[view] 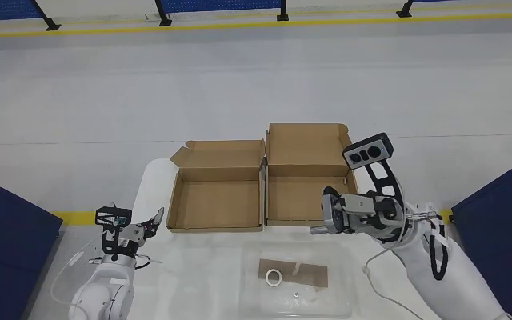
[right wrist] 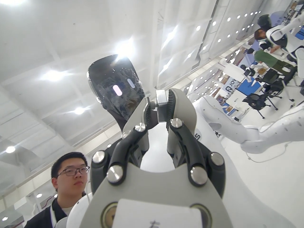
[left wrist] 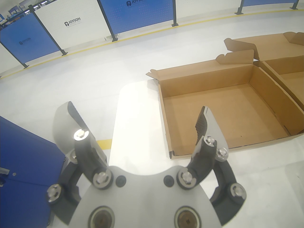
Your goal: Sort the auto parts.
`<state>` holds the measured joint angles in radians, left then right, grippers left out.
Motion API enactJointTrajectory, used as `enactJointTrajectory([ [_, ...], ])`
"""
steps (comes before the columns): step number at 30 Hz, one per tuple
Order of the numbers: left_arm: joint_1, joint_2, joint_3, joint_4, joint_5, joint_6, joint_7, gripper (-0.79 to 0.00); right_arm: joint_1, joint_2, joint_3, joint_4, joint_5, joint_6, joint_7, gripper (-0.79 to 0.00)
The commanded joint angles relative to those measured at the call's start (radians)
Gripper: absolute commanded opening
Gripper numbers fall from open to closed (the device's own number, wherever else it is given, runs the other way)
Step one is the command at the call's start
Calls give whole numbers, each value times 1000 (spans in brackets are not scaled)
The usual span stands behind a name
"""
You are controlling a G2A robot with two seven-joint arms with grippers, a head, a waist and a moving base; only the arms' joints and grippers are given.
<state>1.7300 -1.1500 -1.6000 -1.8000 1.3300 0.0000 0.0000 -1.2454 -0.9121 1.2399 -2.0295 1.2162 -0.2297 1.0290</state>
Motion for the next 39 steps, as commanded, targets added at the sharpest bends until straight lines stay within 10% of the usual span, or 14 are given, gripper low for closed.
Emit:
enactJointTrajectory([
  [1, 0, 0, 0, 0, 0, 0, 0, 0, -26, 2, 21, 1, -33, 7, 5, -785],
  [39, 0, 0, 0, 0, 0, 0, 0, 0, -257, 48, 417, 110, -479, 119, 164, -785],
])
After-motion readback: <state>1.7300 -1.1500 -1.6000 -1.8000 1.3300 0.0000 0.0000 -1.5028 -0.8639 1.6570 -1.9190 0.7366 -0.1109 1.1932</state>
